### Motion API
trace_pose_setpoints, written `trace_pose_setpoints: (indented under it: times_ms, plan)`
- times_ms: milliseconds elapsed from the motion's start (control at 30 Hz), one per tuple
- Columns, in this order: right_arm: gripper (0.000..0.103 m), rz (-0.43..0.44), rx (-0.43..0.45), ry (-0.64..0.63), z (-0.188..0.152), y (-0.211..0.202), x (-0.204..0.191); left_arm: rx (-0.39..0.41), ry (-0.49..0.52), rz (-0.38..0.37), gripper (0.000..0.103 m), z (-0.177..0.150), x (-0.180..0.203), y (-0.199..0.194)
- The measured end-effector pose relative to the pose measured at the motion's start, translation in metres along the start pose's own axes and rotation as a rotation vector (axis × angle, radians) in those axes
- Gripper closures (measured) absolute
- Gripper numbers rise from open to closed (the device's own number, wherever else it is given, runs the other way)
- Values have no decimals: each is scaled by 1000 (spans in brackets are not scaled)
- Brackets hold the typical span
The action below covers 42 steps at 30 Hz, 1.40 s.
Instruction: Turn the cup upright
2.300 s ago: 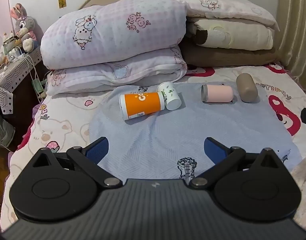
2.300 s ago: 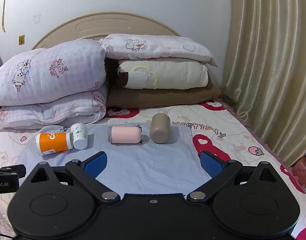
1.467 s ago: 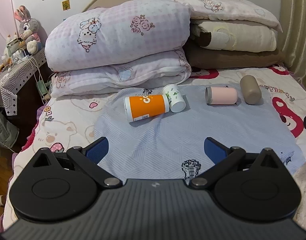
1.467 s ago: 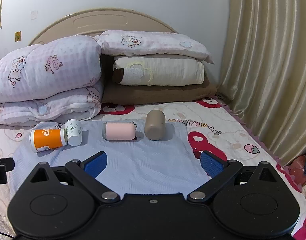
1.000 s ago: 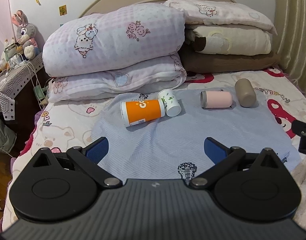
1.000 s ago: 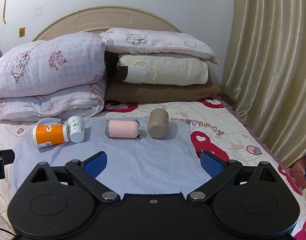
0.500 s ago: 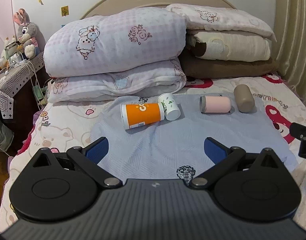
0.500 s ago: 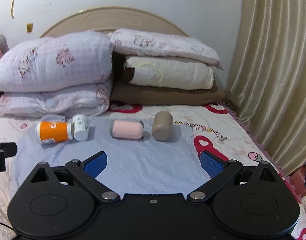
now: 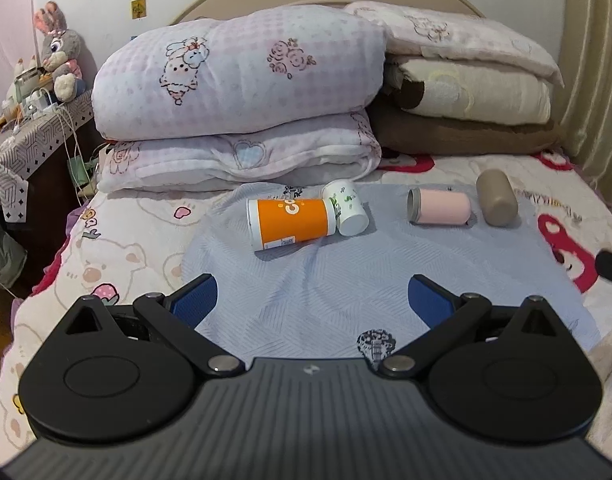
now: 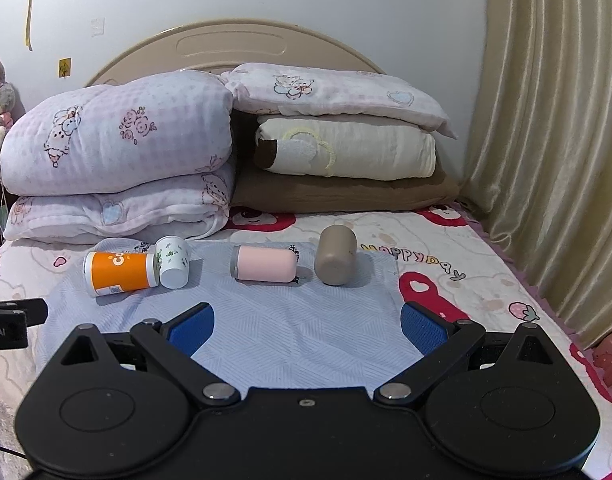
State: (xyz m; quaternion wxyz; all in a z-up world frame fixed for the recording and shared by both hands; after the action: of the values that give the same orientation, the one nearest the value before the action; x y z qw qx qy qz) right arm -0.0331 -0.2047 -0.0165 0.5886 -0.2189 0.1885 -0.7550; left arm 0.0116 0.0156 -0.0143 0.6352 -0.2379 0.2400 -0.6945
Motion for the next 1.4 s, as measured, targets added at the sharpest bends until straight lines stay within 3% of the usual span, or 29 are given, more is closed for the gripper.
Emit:
trace_pose_setpoints:
  times_ms: [233, 800, 933, 1133, 1300, 1400]
  plan:
    - [2, 20, -15, 17, 0, 3, 4, 27, -50, -3, 0, 1, -10, -2]
    - [0, 49, -37, 60, 1, 13, 10, -9, -17, 0, 0, 2, -1, 11]
    - [0, 138, -39, 71, 8, 20, 20, -30, 17, -69, 0, 23, 15, 24]
    - [0, 365, -65, 110, 40, 46, 56, -58, 117, -234, 0, 67, 54, 46]
    - [0, 472, -234, 147, 50, 108, 76, -106, 124, -320, 0, 102, 79, 74]
    - [0, 538, -271, 176, 47, 136, 80, -135, 154, -329, 0, 115, 96, 100]
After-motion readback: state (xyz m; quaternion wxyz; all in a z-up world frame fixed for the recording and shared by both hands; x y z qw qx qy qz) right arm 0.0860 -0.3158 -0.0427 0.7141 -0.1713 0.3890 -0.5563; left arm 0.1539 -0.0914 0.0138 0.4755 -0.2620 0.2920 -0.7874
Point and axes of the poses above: each gripper's, at about its wrist camera, not at the fingertips, and y roughly the way its jaws point, x to its right, z to its top, the point moved 2 cm from there along y, roughly the way its jaws point, and after that the axes turned 4 degrees about -z, right-handed, at the moved point
